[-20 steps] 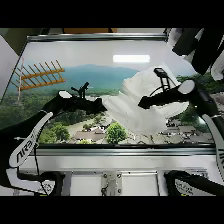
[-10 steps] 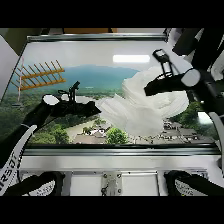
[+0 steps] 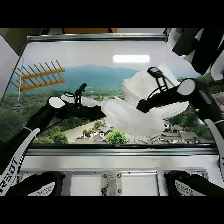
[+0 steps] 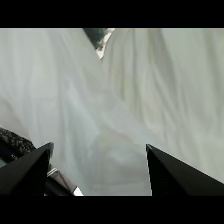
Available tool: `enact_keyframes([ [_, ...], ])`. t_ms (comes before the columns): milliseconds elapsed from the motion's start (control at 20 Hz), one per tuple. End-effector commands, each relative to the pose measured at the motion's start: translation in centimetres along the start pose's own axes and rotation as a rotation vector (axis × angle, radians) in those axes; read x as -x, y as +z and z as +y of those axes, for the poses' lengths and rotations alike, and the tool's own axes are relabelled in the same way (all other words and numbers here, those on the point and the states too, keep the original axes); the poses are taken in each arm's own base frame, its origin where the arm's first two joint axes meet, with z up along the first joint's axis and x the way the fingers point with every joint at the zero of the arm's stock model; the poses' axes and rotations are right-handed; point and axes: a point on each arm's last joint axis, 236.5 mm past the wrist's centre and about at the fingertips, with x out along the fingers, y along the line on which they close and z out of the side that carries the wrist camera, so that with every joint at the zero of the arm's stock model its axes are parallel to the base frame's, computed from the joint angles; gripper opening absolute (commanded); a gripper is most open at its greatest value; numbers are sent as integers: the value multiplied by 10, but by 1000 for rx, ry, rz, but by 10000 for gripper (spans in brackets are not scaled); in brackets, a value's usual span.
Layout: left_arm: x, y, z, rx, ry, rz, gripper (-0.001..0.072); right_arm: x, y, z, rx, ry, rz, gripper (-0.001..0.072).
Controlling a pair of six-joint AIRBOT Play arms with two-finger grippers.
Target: Fold the clothes and pants, and hang the long-sleeved shirts on hangers.
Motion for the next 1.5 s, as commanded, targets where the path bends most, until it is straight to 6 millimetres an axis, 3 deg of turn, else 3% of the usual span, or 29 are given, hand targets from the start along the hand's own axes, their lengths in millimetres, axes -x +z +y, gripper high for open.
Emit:
enact_keyframes([
  [0,-8,-5,7,17,8,32,14,-46,-18,32,47,88,90,630],
  [100,-8,-5,8,18,9,32,14,-59,-18,39,75,91,96,628],
  [150,-7,-4,9,22,9,29,14,-62,-15,39,78,85,86,553],
  [250,-4,-2,12,32,9,26,14,-59,-4,33,74,64,39,123],
  [300,-1,-1,14,41,7,26,14,-50,6,29,72,47,-3,14],
  [350,2,-3,14,60,3,35,14,-35,19,24,71,29,-53,14],
  [450,11,-4,11,59,-9,39,14,23,51,-4,68,-73,-193,13],
  [550,21,-8,-3,28,-25,34,14,99,64,-61,38,-293,-305,13],
  [600,23,-12,-11,9,-33,38,14,135,59,-95,-7,-418,-343,13],
  [650,23,-17,-21,-5,-41,42,14,169,47,-132,-85,-539,-375,13],
  [750,18,-30,-39,-53,-55,67,14,210,12,-188,-287,-660,-405,14],
  [900,4,-55,-57,-108,-70,132,14,240,-38,-248,-555,-736,-432,15],
  [950,2,-60,-61,-117,-73,146,14,244,-52,-261,-613,-749,-432,52],
  [1000,0,-65,-64,-125,-76,160,14,246,-62,-269,-653,-748,-428,268],
  [1050,-1,-67,-65,-129,-77,166,14,243,-68,-268,-685,-721,-420,558],
  [1100,-2,-67,-65,-126,-74,161,14,238,-67,-260,-686,-680,-411,650],
  [1300,-3,-62,-43,-125,20,147,14,204,-35,-186,-553,-472,-418,649],
  [1450,-2,-62,-25,-156,96,155,14,153,-41,-116,-464,-356,-334,648],
])
